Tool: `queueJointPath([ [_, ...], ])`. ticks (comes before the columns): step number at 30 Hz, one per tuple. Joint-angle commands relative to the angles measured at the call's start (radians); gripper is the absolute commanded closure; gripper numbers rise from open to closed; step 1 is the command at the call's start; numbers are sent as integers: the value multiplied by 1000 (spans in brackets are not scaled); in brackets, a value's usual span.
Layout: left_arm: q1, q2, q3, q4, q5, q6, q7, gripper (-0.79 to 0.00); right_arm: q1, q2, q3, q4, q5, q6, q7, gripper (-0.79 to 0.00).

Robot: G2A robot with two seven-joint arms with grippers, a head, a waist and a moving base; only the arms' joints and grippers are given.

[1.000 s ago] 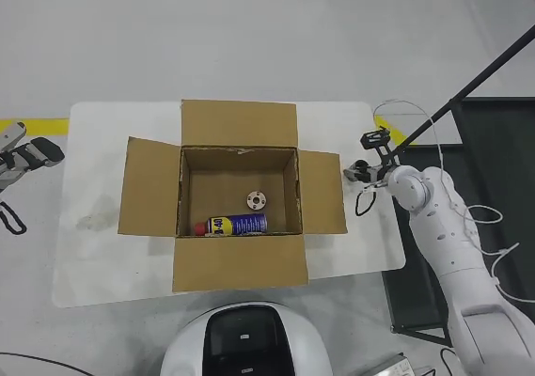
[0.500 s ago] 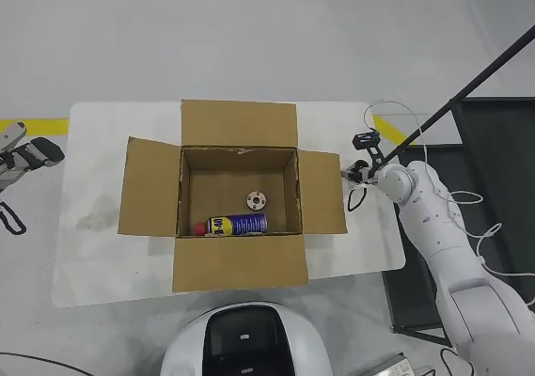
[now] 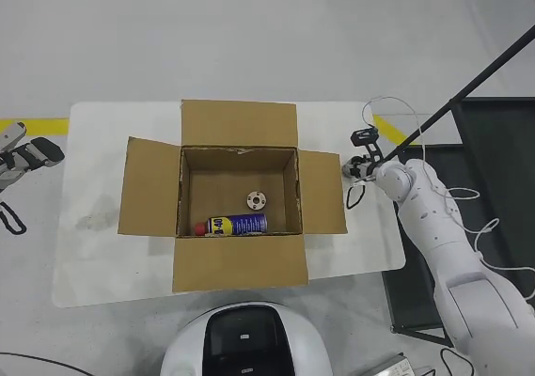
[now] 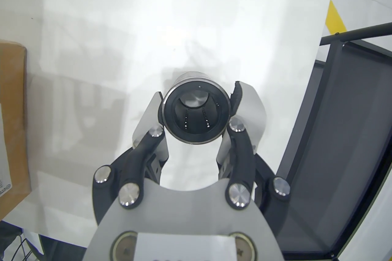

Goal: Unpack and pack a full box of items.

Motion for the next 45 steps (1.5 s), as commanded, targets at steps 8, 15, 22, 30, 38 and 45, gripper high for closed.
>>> queueJointPath([
  [8,0,0,0,0,0,0,0,-785,-109,45,133,-232,46,-28,6,0],
  [15,0,0,0,0,0,0,0,-785,-259,72,234,-586,70,-48,11,0],
  [22,0,0,0,0,0,0,0,-785,-350,73,181,-901,97,-119,51,0],
  [30,0,0,0,0,0,0,0,-785,-302,48,-21,-951,96,-130,96,0],
  [38,0,0,0,0,0,0,0,-785,-286,41,-56,-928,114,-131,100,0],
  [45,0,0,0,0,0,0,0,-785,-286,41,-56,-928,114,-131,100,0],
])
